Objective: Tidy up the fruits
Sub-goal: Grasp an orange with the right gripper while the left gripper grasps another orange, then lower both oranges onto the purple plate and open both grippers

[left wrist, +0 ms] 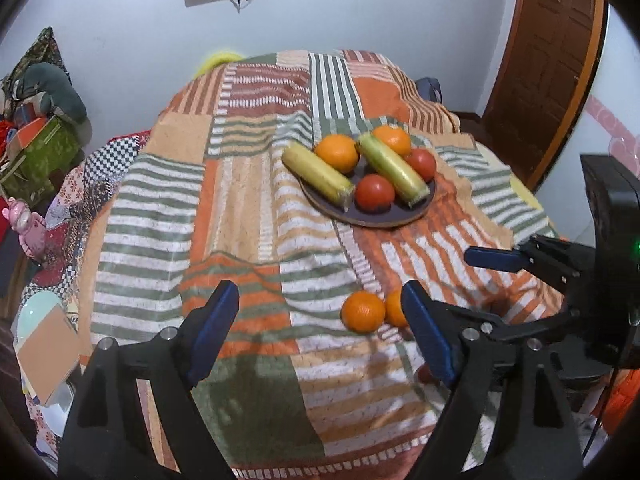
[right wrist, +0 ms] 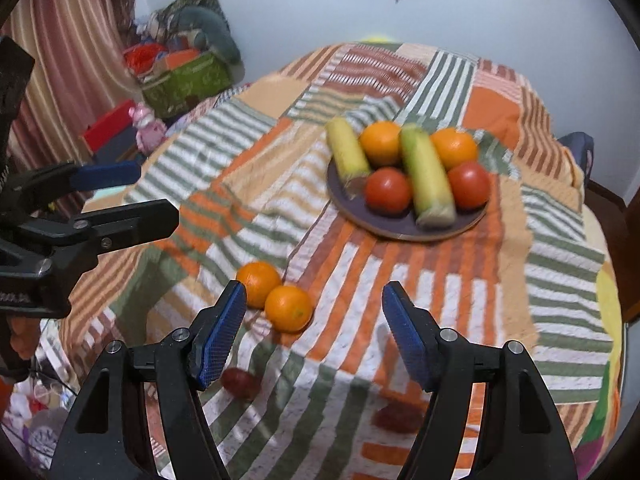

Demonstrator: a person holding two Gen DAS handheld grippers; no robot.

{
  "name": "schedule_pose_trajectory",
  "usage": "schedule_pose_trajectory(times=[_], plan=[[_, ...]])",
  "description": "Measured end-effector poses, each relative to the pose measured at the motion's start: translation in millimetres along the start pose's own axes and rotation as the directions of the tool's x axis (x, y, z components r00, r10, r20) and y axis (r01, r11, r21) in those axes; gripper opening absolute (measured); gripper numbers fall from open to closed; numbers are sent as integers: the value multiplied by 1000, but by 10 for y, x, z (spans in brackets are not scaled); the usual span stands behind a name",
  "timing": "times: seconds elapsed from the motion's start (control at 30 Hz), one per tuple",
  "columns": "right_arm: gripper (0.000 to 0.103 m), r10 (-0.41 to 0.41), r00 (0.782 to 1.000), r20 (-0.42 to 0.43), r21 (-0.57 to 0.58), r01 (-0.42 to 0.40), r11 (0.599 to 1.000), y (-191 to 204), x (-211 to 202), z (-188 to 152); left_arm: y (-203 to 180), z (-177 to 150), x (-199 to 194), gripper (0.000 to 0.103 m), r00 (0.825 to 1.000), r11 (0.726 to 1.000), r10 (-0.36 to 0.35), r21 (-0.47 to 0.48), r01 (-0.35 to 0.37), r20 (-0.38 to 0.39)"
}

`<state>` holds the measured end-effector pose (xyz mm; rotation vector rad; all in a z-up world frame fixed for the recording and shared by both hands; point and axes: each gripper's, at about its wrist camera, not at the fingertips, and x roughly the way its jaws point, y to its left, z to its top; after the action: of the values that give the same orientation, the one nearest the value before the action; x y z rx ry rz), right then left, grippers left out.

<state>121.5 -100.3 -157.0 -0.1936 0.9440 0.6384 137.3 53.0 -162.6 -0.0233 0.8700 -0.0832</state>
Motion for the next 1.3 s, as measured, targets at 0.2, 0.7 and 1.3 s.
schedule_pose_trajectory(times=[0.2, 0.7, 1.3], plan=[[48, 45, 997, -56, 9, -44, 999, 27, 169, -50, 78, -148, 174, 82, 999, 1000, -13, -17, 12, -44], [31, 86, 991, -107, -13, -87, 996, 44, 334, -66, 34, -221, 492, 66, 987, 994, -106, -31, 103, -122], [31, -20, 999, -27, 97, 23, 995, -642, -70, -34, -249, -142, 845, 38, 979, 991, -121, 36, 129, -166]])
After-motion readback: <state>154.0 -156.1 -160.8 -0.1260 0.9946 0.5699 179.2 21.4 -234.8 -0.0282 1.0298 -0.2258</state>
